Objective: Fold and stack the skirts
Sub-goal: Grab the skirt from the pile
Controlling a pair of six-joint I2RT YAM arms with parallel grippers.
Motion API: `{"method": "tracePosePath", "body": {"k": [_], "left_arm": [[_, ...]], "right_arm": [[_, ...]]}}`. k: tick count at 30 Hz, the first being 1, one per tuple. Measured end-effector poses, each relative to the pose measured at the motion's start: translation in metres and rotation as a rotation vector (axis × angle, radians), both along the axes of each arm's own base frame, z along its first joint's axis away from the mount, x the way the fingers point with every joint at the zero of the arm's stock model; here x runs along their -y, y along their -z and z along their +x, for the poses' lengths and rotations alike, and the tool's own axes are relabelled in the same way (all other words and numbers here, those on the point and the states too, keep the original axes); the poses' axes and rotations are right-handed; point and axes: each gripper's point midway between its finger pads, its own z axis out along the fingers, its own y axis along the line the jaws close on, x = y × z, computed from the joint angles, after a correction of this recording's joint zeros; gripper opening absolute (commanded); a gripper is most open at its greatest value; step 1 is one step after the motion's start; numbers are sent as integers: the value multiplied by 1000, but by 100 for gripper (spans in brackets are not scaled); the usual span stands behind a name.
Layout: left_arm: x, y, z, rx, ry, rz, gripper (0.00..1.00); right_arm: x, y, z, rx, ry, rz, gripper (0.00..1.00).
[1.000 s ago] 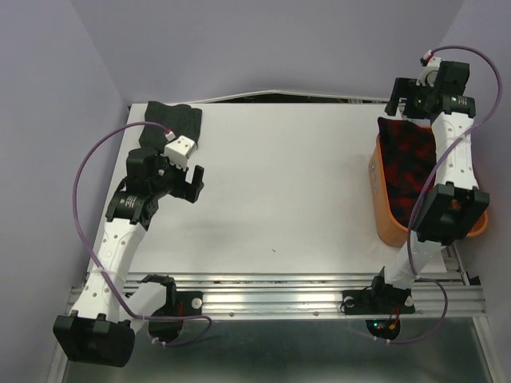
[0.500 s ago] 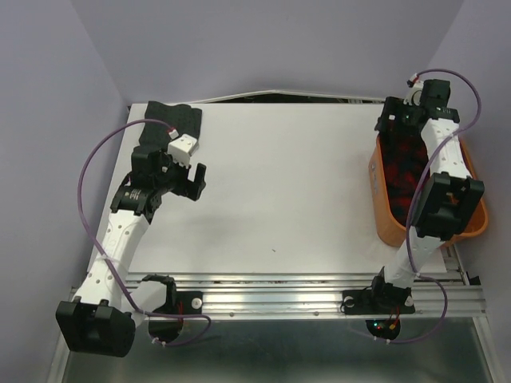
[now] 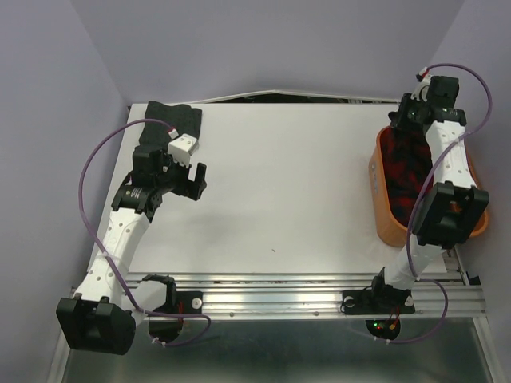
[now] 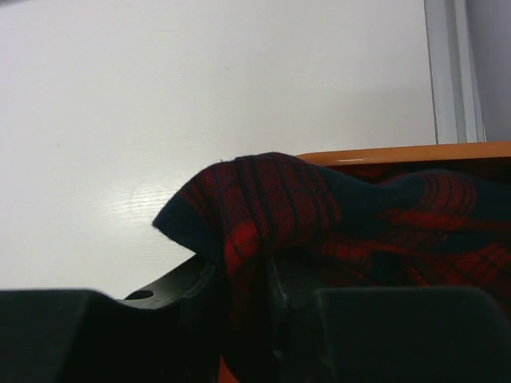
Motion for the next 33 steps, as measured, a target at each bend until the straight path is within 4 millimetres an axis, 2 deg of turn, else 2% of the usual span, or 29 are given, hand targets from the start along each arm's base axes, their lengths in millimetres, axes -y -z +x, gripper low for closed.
{"method": "tracePosePath", "body": {"k": [1, 2, 4, 8, 12, 15, 19, 24, 27, 29, 33], "left_arm": [[0, 0, 0, -1, -1, -2, 99], [0, 0, 0, -2, -2, -3, 99], [0, 0, 0, -4, -3, -5, 98], [1, -1, -1, -9, -6, -9, 99], [1, -5, 0, -3, -9, -15, 99], [3, -6, 0, -4, -5, -27, 98], [8, -8, -2, -5, 17, -50, 99], [19, -23, -1, 15, 69, -90, 99], [22, -29, 2, 22, 79, -102, 98], [23, -31, 4, 22, 76, -113, 98], [24, -32, 5, 19, 64, -126, 97]], "right_arm": [[0, -8, -2, 16, 1, -7, 21], [0, -15, -4, 32, 5, -13, 10], [1, -34, -8, 73, 5, -29, 1], [6, -64, -18, 137, 22, -48, 1], [21, -97, -20, 211, 50, -67, 1], [29, -137, -26, 297, 64, -89, 1], [23, -202, -36, 449, 49, -122, 1], [12, -316, -55, 750, 49, -162, 1], [2, -369, -68, 922, 37, -145, 1], [-9, -397, -76, 1025, 2, -111, 1], [-36, -440, -87, 1183, -109, 22, 1]]}}
